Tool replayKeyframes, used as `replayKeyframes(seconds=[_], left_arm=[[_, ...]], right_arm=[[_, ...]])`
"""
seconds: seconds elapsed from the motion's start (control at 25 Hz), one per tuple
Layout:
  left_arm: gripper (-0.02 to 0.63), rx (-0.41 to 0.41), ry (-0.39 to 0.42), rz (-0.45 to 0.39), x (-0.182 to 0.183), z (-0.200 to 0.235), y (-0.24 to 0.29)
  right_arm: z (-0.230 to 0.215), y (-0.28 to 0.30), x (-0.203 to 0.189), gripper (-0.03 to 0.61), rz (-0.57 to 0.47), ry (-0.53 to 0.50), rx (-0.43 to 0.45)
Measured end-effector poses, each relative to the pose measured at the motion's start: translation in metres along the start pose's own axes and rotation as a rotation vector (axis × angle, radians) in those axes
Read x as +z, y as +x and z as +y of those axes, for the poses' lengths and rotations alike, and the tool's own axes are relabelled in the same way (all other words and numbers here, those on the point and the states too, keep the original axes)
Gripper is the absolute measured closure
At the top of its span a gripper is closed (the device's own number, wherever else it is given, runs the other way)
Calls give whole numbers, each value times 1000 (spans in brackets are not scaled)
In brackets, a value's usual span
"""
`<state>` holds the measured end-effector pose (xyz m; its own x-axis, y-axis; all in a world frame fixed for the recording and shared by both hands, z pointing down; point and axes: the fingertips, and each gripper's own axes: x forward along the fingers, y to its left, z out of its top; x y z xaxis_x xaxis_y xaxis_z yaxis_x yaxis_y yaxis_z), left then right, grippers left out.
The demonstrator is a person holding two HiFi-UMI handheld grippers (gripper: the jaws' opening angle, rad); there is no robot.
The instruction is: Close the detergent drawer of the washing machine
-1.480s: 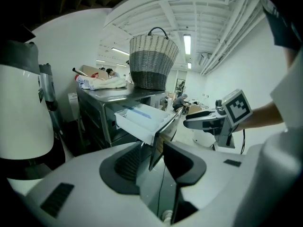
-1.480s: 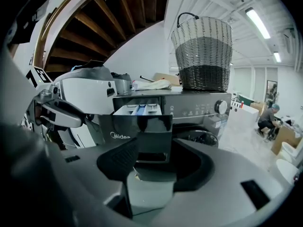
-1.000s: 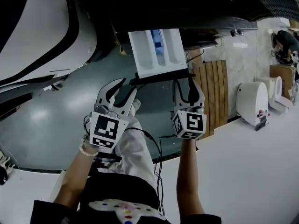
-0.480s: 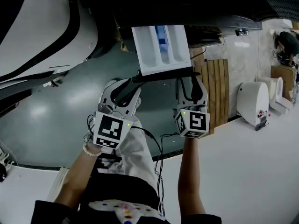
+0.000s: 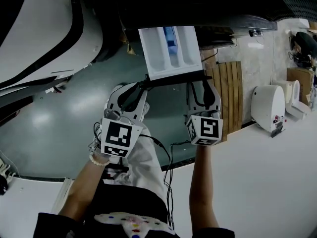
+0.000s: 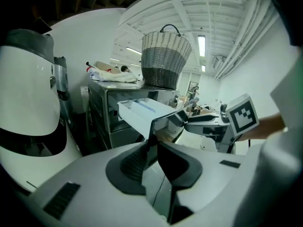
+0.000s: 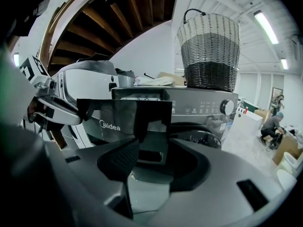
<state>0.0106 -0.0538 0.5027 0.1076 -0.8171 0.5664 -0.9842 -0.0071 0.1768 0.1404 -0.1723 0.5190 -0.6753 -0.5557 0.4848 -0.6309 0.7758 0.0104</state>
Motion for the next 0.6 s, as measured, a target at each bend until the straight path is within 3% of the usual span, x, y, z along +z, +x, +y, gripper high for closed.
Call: replayKeyframes(seconds=[0.6], left_arm=[[518, 6, -9, -2, 1, 4, 1]], right_arm=[[-1, 0, 0, 382, 22, 6, -33]])
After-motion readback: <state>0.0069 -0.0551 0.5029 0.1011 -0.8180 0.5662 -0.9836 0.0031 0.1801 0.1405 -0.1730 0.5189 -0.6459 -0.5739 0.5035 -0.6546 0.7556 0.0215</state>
